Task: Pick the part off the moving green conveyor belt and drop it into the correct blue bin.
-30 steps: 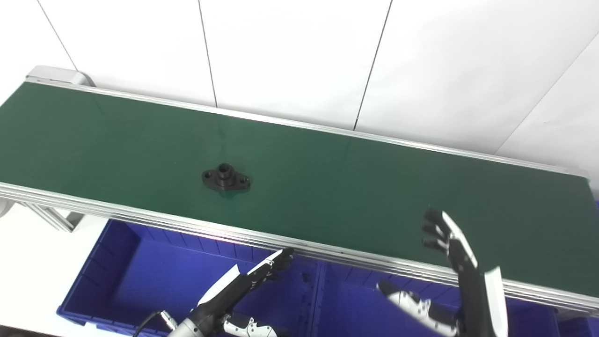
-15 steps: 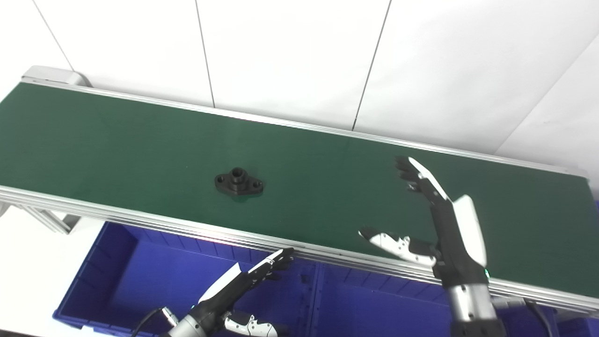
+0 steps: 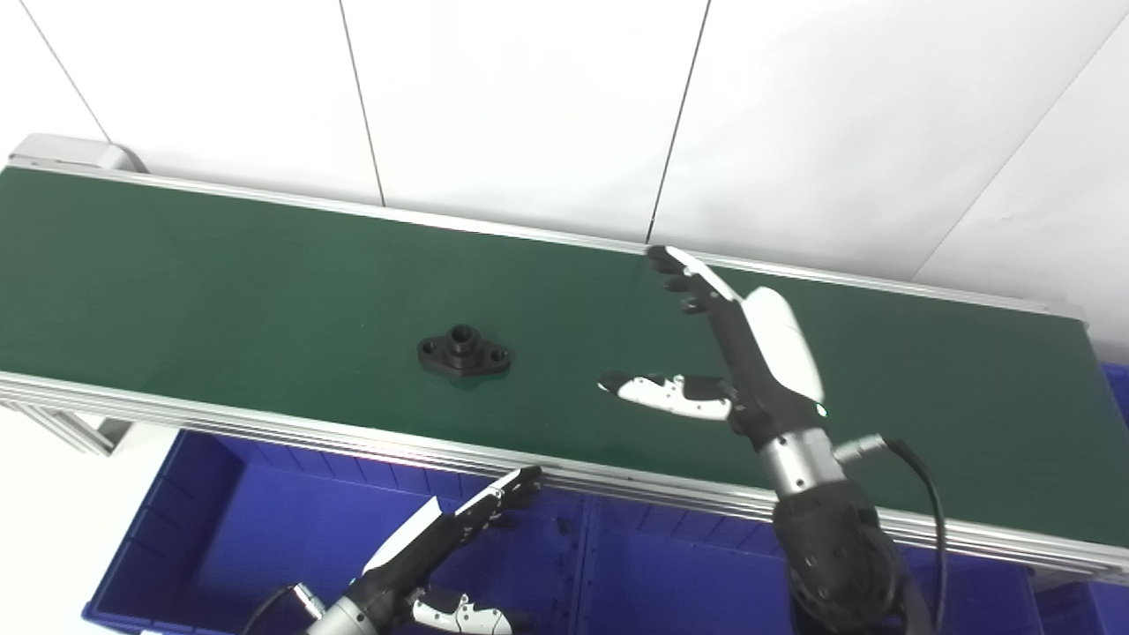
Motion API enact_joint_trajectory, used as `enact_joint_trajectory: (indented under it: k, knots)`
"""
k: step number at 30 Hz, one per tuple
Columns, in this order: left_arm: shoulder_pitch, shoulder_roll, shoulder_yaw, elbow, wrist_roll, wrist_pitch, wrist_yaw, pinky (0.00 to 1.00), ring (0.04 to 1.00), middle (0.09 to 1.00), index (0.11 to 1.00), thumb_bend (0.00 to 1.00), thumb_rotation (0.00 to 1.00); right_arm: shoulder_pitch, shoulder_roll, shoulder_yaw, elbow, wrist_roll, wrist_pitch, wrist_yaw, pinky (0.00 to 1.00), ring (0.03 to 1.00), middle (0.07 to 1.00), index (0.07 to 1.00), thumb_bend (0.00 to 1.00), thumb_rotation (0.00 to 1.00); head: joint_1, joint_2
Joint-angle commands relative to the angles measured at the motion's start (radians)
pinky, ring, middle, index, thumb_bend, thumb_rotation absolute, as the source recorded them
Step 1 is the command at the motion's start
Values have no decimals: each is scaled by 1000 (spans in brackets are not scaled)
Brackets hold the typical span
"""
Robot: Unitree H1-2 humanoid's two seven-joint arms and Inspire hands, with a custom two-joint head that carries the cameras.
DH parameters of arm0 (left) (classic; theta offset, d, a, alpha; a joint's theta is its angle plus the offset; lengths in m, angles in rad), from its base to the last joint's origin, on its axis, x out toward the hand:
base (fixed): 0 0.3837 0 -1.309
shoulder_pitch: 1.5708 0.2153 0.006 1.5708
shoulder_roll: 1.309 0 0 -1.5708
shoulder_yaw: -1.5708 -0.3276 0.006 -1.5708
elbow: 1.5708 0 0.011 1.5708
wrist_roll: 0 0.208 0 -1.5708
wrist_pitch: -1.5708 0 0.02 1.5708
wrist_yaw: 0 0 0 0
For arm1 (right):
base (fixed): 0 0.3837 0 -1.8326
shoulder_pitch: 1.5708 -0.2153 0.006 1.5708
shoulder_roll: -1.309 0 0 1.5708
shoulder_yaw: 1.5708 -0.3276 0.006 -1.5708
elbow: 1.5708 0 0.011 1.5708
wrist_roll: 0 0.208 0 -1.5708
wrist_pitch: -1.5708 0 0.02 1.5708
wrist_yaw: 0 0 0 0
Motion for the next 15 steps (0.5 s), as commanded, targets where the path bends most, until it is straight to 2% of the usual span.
enact_joint_trajectory:
  k: [1,15]
  knots:
    - [-15,2,-5,-11,6,-42,8,824,894,935,960,735,289,-47,2,10,7,-11,19,6,709,794,838,867,783,381,2,3]
    - [-6,1,-27,-23,23,-46,10,815,885,926,950,757,301,-208,-11,104,171,-65,64,59,767,810,843,869,808,390,20,15]
